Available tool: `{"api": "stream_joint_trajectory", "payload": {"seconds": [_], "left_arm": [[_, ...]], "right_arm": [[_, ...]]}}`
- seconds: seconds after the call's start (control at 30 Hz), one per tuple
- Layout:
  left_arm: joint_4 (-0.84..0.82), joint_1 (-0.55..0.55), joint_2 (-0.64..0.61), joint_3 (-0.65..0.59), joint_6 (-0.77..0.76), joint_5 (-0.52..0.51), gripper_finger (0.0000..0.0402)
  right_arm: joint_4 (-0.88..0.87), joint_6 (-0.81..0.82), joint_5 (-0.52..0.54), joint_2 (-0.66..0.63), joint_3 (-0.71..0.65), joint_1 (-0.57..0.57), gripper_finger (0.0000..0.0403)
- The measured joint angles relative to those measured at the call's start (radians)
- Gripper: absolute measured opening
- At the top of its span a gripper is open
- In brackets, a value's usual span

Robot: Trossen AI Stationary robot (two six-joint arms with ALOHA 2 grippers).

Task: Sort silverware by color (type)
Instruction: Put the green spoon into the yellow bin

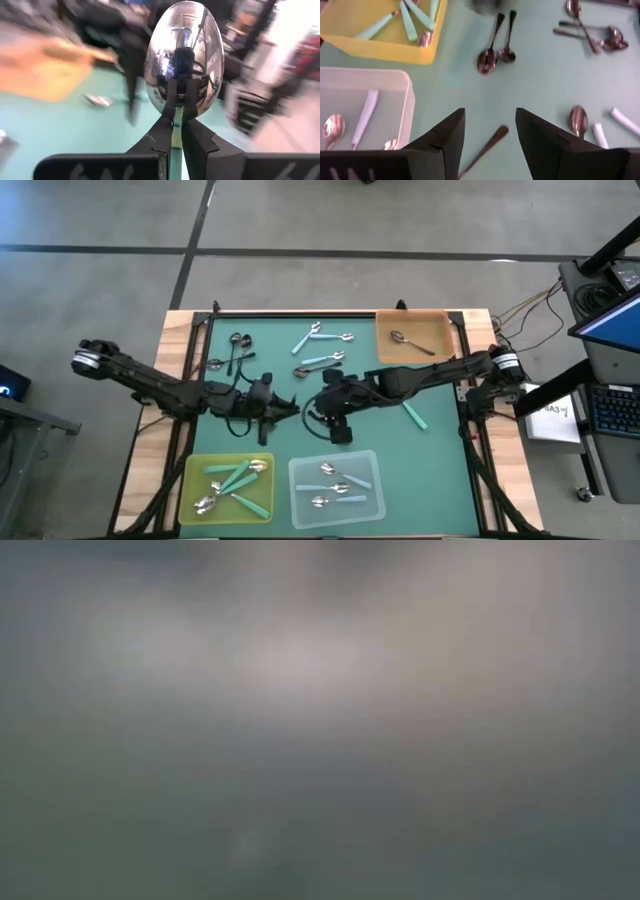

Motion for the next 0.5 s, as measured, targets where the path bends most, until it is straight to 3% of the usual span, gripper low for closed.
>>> {"api": "stream_joint_trajectory", "payload": {"seconds": [0.33,0.5], "left_arm": [[-0.387,-0.108,-0.163,0.0,-0.484,0.438,0.001],[-0.604,-0.24,-0.179,0.0,-0.692,0.498,0.001]], "right_arm": [[-0.066,0.027,-0.003,0.0,0.011,0.0,0.015],[-0.065,0.041,-0.003,0.0,0.008,0.0,0.0146]]}}
